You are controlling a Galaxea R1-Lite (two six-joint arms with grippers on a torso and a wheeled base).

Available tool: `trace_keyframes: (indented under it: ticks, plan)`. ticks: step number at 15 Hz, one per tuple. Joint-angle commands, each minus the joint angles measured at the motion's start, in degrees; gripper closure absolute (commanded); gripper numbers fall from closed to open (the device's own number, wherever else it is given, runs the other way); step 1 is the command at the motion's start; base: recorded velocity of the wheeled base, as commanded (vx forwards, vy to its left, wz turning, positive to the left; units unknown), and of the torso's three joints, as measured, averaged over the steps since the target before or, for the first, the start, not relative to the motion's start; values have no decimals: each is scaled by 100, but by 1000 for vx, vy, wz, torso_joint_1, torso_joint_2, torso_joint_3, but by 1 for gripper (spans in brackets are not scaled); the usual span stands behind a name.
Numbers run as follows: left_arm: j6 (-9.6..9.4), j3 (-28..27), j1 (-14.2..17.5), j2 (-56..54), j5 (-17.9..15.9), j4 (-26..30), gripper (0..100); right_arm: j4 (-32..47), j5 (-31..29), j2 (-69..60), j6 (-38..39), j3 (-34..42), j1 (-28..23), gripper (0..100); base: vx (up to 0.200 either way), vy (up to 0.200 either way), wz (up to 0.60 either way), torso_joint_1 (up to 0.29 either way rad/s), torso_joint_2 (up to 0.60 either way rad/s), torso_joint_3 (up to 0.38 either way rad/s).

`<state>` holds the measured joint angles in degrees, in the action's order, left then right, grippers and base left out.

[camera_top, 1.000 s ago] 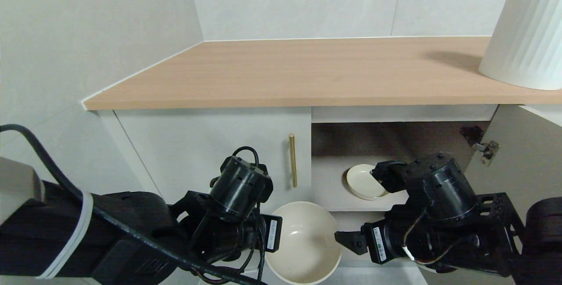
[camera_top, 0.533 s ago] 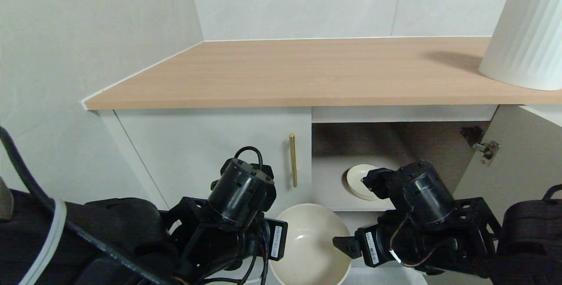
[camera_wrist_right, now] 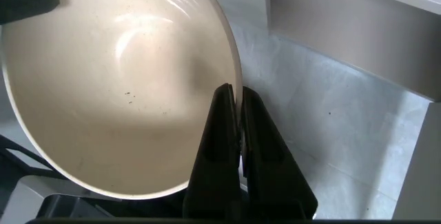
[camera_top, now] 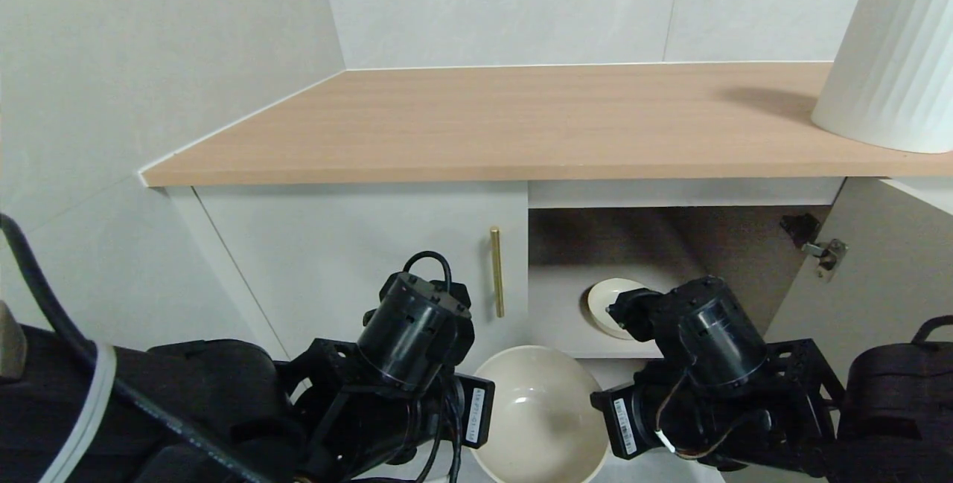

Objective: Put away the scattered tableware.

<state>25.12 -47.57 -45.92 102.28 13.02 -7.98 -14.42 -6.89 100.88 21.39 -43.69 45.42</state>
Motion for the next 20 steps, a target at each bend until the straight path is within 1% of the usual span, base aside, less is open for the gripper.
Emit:
trace_keyframes:
  ticks: [1, 6, 7, 13, 16, 17, 18, 20]
  plan:
    - [1, 2, 4, -6, 25, 16, 100, 27, -14, 20, -12, 10, 2, 100, 0, 0, 0, 0, 0, 0]
    - [1, 2, 4, -24, 60, 16, 100, 27, -14, 37, -12, 10, 2, 100, 0, 0, 0, 0, 0, 0]
    - [1, 2, 4, -15, 113, 16, 0, 27, -14, 37, -12, 10, 2, 100, 0, 0, 0, 0, 0, 0]
    - [10, -7, 4, 3, 122, 16, 0, 53, -14, 90, -48, 27, 2, 100, 0, 0, 0, 0, 0, 0]
    - [10, -7, 4, -15, 122, 16, 0, 80, -111, 204, -338, 124, -7, 100, 0, 0, 0, 0, 0, 0]
    - [10, -7, 4, -24, 131, 16, 0, 80, -331, 406, -399, 106, -69, 100, 0, 0, 0, 0, 0, 0]
    - [10, -7, 4, -15, 122, 16, 0, 71, -515, 600, -426, 80, -236, 100, 0, 0, 0, 0, 0, 0]
    - [10, -7, 4, -24, 122, 16, 0, 10, -577, 881, -461, -25, -649, 100, 0, 0, 0, 0, 0, 0]
